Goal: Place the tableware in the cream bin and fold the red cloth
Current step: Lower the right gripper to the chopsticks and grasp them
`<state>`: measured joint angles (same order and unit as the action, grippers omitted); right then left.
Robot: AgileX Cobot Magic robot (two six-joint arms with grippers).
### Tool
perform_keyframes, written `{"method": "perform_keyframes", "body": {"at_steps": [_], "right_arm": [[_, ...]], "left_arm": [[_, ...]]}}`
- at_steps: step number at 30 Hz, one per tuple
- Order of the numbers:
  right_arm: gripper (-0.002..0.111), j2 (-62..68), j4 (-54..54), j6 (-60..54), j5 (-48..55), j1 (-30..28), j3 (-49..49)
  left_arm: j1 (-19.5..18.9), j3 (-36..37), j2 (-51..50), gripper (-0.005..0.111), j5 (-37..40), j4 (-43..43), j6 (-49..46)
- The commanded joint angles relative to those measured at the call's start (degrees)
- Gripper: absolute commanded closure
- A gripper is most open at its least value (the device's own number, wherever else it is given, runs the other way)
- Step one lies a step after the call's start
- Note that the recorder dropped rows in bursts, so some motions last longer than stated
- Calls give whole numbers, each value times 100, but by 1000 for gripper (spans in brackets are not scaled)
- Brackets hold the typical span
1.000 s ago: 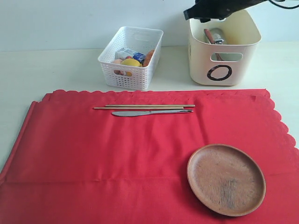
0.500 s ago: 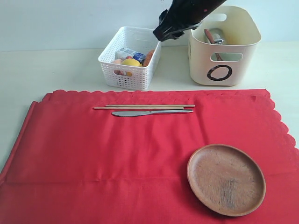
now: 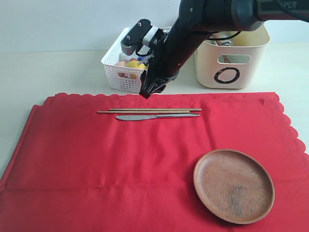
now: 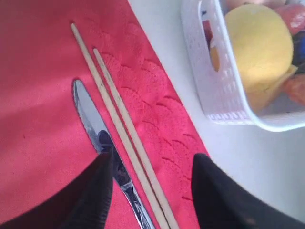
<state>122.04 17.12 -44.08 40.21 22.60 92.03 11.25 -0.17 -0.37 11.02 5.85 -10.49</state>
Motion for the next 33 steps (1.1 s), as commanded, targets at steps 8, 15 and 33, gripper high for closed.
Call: {"method": "perform_keyframes", "body": {"at_steps": [8,15,33], "right_arm": [[59,569,85,-255,-354,9,32],[59,830,96,-440,-636,9,32],[70,1272,-222,-438,-754,9,32]], "left_arm": [[33,17,37,106,-5,3,11],[33,17,37,106,-5,3,11],[33,17,37,106,-5,3,13]]}}
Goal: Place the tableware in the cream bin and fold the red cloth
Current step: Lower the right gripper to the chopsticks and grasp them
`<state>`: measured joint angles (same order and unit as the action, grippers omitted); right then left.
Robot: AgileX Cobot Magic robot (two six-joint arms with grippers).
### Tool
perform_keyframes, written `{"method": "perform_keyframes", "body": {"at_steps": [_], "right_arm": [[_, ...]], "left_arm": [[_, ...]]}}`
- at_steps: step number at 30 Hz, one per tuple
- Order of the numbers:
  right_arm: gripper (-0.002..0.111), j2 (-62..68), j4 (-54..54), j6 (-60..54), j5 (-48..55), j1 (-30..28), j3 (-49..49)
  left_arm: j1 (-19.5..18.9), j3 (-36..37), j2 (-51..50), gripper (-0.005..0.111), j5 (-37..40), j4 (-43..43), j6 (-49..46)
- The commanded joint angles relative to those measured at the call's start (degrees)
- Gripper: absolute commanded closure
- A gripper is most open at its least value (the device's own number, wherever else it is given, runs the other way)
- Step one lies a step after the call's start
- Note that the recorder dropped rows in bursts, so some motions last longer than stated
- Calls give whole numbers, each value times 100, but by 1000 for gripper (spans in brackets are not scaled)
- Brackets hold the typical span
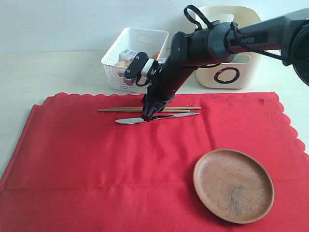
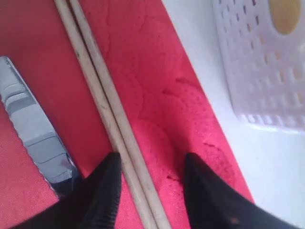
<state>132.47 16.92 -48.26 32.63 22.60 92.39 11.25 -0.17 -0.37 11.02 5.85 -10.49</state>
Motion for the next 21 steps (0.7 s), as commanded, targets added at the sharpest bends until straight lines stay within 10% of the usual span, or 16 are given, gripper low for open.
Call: {"method": "perform_keyframes", "body": {"at_steps": [1,11,21], "right_arm": [[71,230,-202,-20,18,9,-3],[106,230,-202,-272,301,9,-3],[108,-11,-202,-717,987,9,-3]], "left_arm": [[33,17,37,106,-5,3,13],[33,17,37,106,-5,3,12],[33,17,37,106,-5,3,24]]}}
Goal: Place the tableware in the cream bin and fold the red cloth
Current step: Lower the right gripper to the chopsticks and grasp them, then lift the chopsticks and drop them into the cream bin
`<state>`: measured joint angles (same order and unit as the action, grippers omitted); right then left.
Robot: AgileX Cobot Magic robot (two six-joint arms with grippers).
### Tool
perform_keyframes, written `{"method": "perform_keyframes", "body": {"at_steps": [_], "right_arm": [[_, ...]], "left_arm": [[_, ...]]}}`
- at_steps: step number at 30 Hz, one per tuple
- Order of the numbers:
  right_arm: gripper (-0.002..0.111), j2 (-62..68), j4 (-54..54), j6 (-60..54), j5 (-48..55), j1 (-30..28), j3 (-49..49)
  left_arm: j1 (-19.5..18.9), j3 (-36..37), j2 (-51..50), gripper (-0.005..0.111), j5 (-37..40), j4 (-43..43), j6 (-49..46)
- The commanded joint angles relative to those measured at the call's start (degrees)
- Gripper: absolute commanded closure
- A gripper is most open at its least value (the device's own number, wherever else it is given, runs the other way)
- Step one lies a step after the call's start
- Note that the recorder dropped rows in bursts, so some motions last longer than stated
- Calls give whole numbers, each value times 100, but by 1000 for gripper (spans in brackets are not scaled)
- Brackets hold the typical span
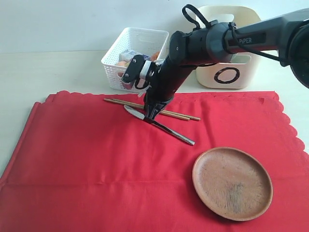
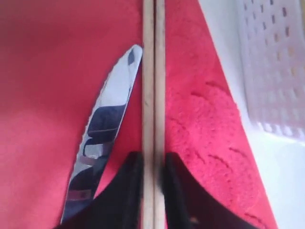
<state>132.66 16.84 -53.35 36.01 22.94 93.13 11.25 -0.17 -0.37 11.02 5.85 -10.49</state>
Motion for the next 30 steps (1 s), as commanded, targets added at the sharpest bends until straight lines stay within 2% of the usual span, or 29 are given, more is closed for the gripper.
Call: {"method": "perform_keyframes", "body": {"at_steps": [1,22,30], "right_arm": [[108,-74,-193,-208,677,-26,-77],[108,-1220,-193,-208,885,-37,-77],[108,-1833,-226,101,340,-199,-77]], "left_arm": [[33,17,37,106,-5,3,24],[33,17,37,106,-5,3,21],[33,17,37,106,-5,3,1]]}}
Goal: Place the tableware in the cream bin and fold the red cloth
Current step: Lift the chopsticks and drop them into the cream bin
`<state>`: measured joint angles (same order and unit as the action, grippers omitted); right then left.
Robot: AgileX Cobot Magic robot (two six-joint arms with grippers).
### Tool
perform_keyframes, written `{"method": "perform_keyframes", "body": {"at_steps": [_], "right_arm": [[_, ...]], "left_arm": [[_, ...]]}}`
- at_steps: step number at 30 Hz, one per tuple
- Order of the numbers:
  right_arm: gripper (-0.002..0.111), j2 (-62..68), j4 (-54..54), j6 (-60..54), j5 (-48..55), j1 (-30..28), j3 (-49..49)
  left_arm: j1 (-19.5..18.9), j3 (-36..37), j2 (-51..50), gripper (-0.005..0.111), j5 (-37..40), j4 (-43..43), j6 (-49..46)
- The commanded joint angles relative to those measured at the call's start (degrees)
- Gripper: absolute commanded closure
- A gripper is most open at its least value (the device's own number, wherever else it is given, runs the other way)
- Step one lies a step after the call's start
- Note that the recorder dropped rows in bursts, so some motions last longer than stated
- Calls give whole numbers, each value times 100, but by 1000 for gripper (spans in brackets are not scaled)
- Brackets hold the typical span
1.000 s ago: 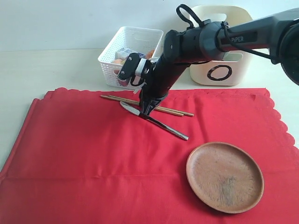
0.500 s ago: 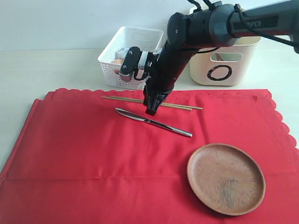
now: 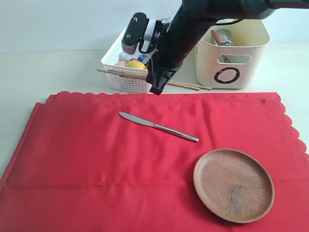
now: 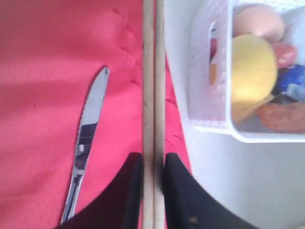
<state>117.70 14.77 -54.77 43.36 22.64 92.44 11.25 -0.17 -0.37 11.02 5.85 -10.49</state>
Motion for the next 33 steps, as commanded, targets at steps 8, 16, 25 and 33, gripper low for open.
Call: {"method": "perform_keyframes", "body": {"at_steps": [8,16,25,33], "right_arm": [[108,-663,-20,1154,-1324,-699,-8],[108,-674,-11,2246,-2502,-1272,-8],[108,-546,6,2940,-3776,-1772,-8],[108,-2,18,2952,-4544,-1905,-8]], "left_arm": [[33,17,37,106,-5,3,25],[33,17,37,106,-5,3,25],[33,17,37,106,-5,3,1],[33,17,37,106,-5,3,25]]}}
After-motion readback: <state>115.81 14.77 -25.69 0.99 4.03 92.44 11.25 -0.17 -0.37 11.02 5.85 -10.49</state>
